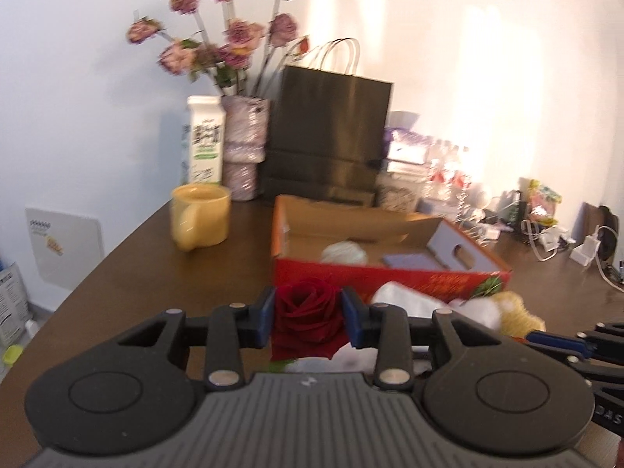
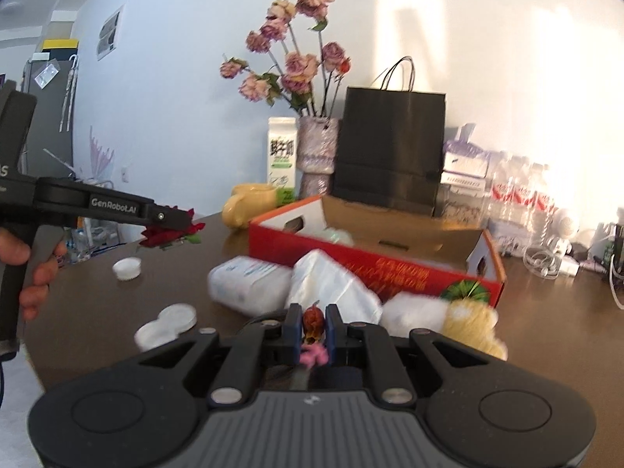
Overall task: Organize objects
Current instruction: 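Carry the rose and flower into the box and open both tools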
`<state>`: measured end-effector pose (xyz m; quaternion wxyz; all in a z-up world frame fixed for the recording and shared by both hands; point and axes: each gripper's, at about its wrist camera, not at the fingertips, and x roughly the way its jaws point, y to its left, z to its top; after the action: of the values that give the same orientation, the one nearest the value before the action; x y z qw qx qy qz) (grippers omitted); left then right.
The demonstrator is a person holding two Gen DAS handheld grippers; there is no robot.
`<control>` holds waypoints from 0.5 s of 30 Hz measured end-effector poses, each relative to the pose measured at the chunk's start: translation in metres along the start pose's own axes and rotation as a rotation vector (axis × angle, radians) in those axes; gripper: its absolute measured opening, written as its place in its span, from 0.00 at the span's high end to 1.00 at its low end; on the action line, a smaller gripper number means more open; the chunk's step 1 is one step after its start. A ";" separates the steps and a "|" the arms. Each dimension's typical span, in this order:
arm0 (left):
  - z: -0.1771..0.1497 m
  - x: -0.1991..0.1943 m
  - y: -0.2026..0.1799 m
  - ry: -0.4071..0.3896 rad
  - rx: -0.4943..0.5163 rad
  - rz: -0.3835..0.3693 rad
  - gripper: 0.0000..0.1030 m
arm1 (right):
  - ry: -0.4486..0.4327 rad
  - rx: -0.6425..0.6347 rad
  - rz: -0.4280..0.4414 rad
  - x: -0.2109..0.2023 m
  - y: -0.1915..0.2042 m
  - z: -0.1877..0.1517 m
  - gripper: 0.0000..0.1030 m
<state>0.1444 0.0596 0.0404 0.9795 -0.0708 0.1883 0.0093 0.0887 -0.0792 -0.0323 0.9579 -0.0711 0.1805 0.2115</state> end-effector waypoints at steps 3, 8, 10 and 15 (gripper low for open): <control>0.010 0.013 -0.015 -0.013 0.005 -0.029 0.65 | -0.020 -0.001 -0.022 0.008 -0.014 0.010 0.89; 0.028 0.036 -0.036 -0.037 0.017 -0.067 0.65 | -0.043 -0.008 -0.054 0.025 -0.038 0.029 0.89; 0.035 0.046 -0.044 -0.048 0.024 -0.072 0.65 | -0.053 -0.006 -0.065 0.033 -0.048 0.037 0.89; 0.053 0.075 -0.061 -0.078 0.003 -0.078 0.65 | -0.066 0.009 -0.090 0.060 -0.070 0.053 0.89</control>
<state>0.2367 0.0057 0.0699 0.9858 -0.0762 0.1472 -0.0266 0.1862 -0.1082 -0.0013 0.9722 -0.0676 0.1464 0.1697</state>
